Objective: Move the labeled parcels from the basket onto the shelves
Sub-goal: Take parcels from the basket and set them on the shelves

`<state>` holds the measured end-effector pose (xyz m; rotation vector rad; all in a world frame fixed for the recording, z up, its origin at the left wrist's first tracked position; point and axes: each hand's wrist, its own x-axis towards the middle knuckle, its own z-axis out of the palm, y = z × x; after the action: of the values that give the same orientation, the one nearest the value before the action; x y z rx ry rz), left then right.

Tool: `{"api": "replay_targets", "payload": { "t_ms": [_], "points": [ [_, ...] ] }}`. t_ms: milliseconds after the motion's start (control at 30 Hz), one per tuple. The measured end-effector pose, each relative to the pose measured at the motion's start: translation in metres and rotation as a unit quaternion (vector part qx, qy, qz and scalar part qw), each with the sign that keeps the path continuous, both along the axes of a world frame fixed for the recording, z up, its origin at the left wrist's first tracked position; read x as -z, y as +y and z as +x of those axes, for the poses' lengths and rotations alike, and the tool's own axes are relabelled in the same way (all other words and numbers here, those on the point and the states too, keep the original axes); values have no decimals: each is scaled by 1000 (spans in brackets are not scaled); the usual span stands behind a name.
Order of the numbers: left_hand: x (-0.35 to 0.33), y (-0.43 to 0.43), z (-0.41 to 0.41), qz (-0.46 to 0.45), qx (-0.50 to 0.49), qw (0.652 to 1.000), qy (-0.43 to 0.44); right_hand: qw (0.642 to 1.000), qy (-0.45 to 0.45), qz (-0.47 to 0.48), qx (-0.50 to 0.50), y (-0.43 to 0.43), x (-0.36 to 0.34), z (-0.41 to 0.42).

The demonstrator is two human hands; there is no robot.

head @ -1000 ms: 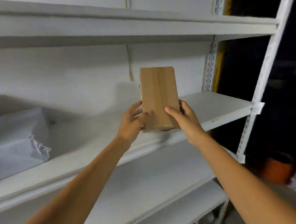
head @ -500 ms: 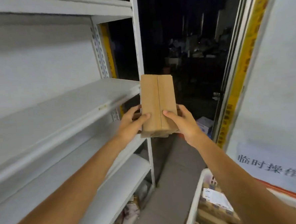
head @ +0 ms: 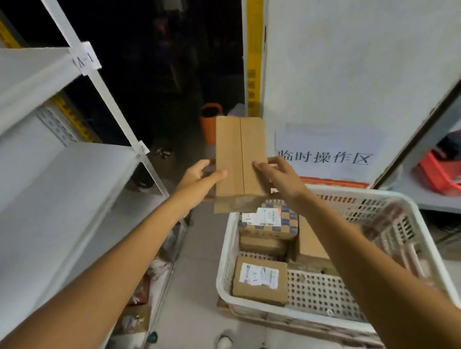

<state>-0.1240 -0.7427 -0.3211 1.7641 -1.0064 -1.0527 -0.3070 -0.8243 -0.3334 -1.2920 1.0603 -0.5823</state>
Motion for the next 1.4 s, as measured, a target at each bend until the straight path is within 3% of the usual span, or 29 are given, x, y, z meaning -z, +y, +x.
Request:
{"api": "replay_targets", "payload": {
  "t_ms": [333, 800, 1133, 1233, 1400],
  "points": [
    [98, -12, -33, 125, 106, 984, 74, 989, 77, 119, 47, 19, 83, -50],
    [188, -2, -57, 257, 141, 953, 73, 960, 98, 251, 78, 37, 188, -66],
    [260, 5, -90, 308, 115, 944, -39, 943, 101, 310, 63, 30, 277, -58],
    [280, -3, -96, 279, 122, 947, -104, 942, 98, 306, 94, 30, 305, -50],
    [297, 1, -101, 317, 165, 902, -244, 938, 68, 330, 84, 34, 328, -39]
  ]
}}
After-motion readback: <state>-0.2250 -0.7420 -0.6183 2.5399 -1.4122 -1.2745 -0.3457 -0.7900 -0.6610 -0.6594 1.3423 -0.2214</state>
